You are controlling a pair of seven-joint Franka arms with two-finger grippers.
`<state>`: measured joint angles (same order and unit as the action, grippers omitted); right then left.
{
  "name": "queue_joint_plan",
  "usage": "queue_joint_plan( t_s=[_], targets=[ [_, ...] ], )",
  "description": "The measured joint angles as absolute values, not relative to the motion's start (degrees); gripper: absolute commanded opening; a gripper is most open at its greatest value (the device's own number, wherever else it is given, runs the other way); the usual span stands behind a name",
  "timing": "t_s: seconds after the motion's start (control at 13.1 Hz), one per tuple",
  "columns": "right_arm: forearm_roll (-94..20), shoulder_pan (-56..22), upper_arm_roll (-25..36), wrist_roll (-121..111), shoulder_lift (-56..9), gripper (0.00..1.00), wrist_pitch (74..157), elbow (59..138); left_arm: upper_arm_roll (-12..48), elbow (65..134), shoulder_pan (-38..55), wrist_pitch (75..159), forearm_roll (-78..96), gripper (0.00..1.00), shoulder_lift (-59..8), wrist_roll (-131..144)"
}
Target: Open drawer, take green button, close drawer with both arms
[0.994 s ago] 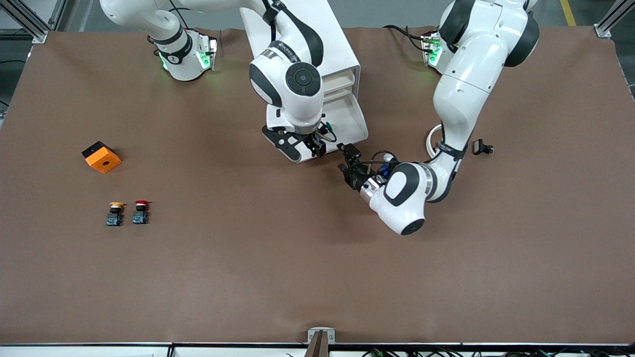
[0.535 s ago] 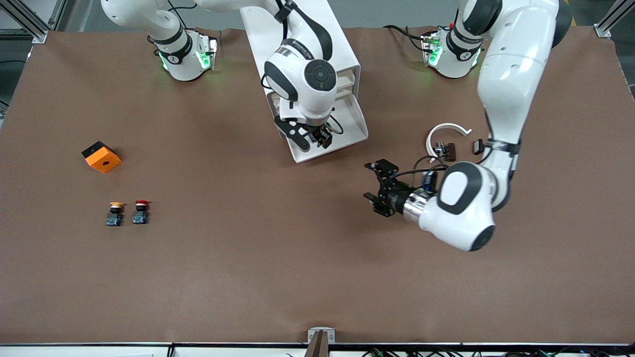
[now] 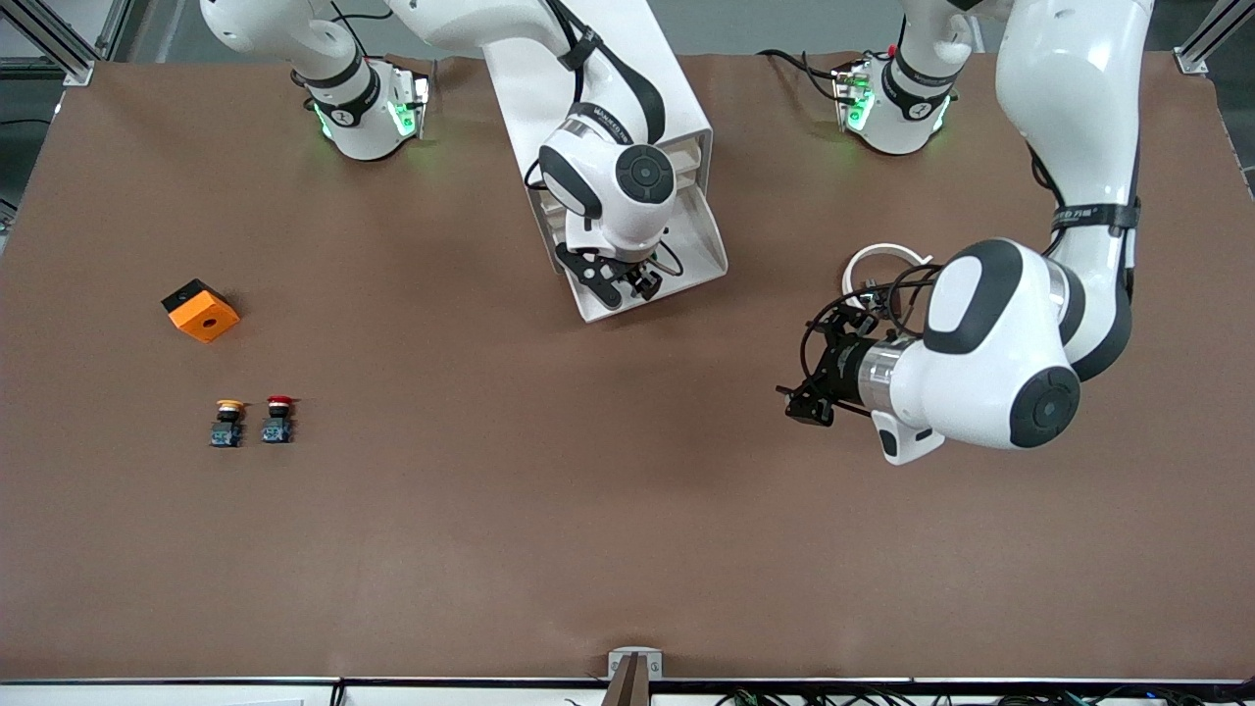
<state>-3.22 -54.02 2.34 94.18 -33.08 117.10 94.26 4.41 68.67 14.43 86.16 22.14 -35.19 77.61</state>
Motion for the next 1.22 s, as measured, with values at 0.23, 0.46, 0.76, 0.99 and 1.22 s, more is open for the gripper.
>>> queue_joint_plan(
  t_s=[0.23,0.46,0.76,0.99,1.22],
  targets=[
    [-3.26,-54.02,2.39,94.18,-33.07,0.24,117.09,94.12,4.68,73.2,14.71,86.21,16.89,1.0,-31.53,68.44],
    [-3.26,-54.1,2.35,94.18,-33.06,0.23,117.05,93.91,8.28,78.93,15.13,90.26,9.32,1.0,-29.08,63.27],
    [-3.26,-54.1,2.38,93.77,-33.06,0.23,116.73,93.42,12.01,91.49,15.82,102.44,5.81,1.0,-25.75,56.77],
    [-3.26,-53.53,3.0,91.52,-32.87,0.23,109.73,89.54,14.85,99.88,15.85,109.91,4.62,1.0,-23.73,54.99],
    [-3.27,-49.91,3.45,87.27,-31.58,0.24,100.6,83.84,17.22,105.35,15.98,116.96,3.2,1.0,-23.4,51.45]
  ],
)
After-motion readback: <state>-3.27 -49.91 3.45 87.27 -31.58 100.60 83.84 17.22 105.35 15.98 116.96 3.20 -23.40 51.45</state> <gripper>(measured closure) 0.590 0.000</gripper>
